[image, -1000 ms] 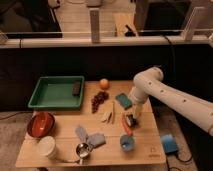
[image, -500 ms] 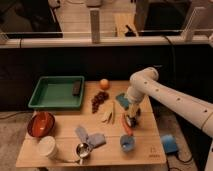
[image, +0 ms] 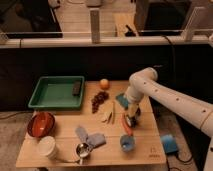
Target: Place brush in tray
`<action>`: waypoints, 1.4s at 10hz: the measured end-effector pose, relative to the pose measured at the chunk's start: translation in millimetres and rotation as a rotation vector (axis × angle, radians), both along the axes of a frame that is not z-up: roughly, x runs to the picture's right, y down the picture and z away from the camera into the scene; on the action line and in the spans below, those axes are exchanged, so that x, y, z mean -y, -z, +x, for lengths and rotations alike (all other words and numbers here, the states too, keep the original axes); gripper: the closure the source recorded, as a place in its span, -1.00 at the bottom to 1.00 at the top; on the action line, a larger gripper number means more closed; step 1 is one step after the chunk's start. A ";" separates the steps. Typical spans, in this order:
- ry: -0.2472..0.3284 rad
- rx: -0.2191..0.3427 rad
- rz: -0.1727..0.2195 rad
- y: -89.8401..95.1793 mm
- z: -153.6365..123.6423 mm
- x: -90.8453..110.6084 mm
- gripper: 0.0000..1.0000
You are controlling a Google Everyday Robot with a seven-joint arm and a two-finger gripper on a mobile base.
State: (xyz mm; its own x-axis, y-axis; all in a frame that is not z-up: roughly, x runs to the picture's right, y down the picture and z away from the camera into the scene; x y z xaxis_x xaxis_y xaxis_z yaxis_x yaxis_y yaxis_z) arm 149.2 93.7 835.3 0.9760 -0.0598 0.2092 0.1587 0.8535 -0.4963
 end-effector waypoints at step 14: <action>0.214 0.140 -0.043 -9.6 26.0 -68.7 -0.60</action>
